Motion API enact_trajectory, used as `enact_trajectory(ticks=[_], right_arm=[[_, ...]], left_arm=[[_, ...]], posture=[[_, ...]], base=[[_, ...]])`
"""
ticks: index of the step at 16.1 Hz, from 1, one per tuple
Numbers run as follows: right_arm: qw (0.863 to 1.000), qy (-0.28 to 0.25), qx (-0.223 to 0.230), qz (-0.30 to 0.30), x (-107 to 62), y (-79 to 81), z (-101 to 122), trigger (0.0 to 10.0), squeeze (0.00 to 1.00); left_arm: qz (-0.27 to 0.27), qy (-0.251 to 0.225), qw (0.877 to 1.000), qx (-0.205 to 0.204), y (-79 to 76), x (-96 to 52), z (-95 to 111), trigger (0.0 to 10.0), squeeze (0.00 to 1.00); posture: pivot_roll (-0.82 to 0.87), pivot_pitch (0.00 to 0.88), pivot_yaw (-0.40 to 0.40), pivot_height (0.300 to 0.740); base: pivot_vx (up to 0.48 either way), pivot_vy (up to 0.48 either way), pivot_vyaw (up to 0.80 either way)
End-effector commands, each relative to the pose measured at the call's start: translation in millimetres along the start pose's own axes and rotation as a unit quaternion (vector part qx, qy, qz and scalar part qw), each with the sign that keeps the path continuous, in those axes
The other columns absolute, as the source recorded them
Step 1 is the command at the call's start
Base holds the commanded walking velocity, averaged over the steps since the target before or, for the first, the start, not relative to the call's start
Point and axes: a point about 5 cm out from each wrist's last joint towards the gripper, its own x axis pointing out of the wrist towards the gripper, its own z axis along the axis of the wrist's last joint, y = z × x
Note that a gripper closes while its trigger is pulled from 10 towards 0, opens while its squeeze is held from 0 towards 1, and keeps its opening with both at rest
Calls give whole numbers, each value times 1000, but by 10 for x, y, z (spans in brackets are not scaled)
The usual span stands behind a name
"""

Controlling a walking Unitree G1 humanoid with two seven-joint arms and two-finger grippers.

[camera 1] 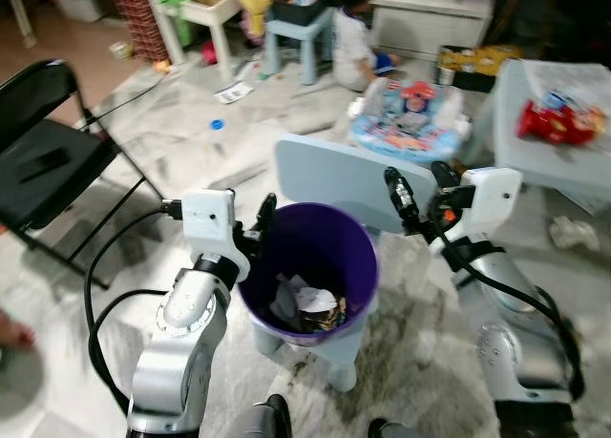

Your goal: Picking trash to rubbish bin

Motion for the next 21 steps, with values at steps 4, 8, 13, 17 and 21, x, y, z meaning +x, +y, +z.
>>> enact_trajectory(ticks=[4,8,13,17,21], right_arm=[[1000,8,0,-18,-82,-40,19,10000,992],[1000,13,2,-17,-87,-16,36,10000,984],[1000,14,1,-19,-85,-6,49,10000,957],[1000,14,-1,-19,-82,-3,58,10000,922],[1000,15,-2,-20,-79,-6,59,10000,875]], left_arm=[[11,14,1000,-19,14,3,-66,10000,0],[14,14,1000,-25,30,12,-58,10000,0],[0,10,999,-39,-19,24,-41,10000,0],[-4,11,999,-46,-32,31,-45,10000,0],[-6,14,998,-59,-37,41,-55,10000,0]], posture=[[-12,158,63,740],[-10,165,60,740],[-12,169,58,740],[-17,169,55,740],[-19,168,53,740]], base=[[0,0,-800],[0,0,-200],[0,0,0],[0,0,0],[0,0,0]])
